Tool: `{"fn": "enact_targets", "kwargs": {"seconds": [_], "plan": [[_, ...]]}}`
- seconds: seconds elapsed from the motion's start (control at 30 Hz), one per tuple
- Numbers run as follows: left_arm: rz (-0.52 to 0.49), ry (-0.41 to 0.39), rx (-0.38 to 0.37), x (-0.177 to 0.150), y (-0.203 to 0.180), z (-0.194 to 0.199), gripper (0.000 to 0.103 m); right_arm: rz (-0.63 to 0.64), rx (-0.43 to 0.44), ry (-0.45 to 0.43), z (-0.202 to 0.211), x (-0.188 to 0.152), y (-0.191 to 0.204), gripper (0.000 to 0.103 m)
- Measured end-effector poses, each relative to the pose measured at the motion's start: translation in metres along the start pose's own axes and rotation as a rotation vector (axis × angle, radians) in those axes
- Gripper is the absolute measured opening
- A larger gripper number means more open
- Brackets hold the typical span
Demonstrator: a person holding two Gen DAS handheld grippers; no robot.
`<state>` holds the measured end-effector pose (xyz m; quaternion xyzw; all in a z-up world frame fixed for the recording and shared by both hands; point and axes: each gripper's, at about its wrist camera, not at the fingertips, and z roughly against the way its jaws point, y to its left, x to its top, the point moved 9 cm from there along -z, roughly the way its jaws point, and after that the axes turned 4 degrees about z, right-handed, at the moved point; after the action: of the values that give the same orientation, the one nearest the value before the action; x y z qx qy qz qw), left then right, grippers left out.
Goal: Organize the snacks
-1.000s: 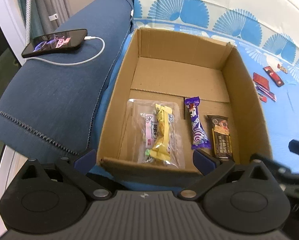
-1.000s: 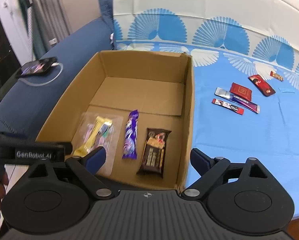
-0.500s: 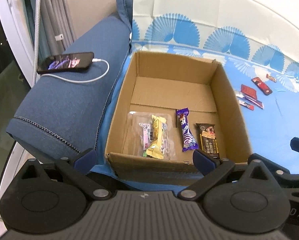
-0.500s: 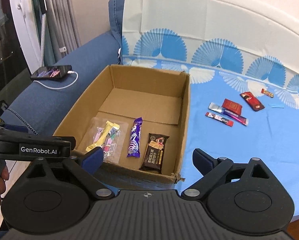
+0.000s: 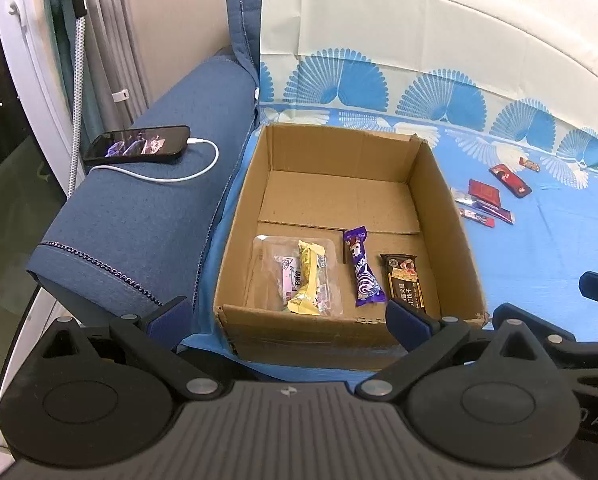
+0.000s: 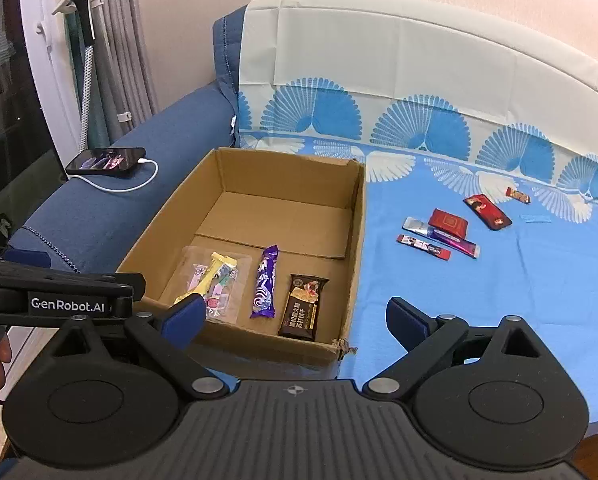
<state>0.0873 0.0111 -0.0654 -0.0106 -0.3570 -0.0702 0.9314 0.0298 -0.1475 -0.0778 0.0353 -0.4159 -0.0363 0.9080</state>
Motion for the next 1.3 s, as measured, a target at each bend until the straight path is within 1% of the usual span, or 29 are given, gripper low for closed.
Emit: {"fn": "enact_targets", "kwargs": {"seconds": [0.47,0.77,1.03,1.3], "plan": [[-0.005,-0.021,0.002,0.0,0.0,0.007,0.103,0.017,0.0,-0.018,0.007,0.002,0.005,0.098],[-0.014,-0.02,0.01,0.0,-0.002,0.009,0.103,0.012,0.005,-0.021,0.008,0.002,0.005,0.098],[-0.045,-0.018,0.02,0.002,-0.01,0.007,0.103,-0.013,0.008,-0.021,0.005,0.001,-0.002,0.098],[-0.08,-0.021,0.02,0.01,-0.027,0.005,0.103,-0.061,0.002,-0.029,0.003,0.0,-0.021,0.098]]}}
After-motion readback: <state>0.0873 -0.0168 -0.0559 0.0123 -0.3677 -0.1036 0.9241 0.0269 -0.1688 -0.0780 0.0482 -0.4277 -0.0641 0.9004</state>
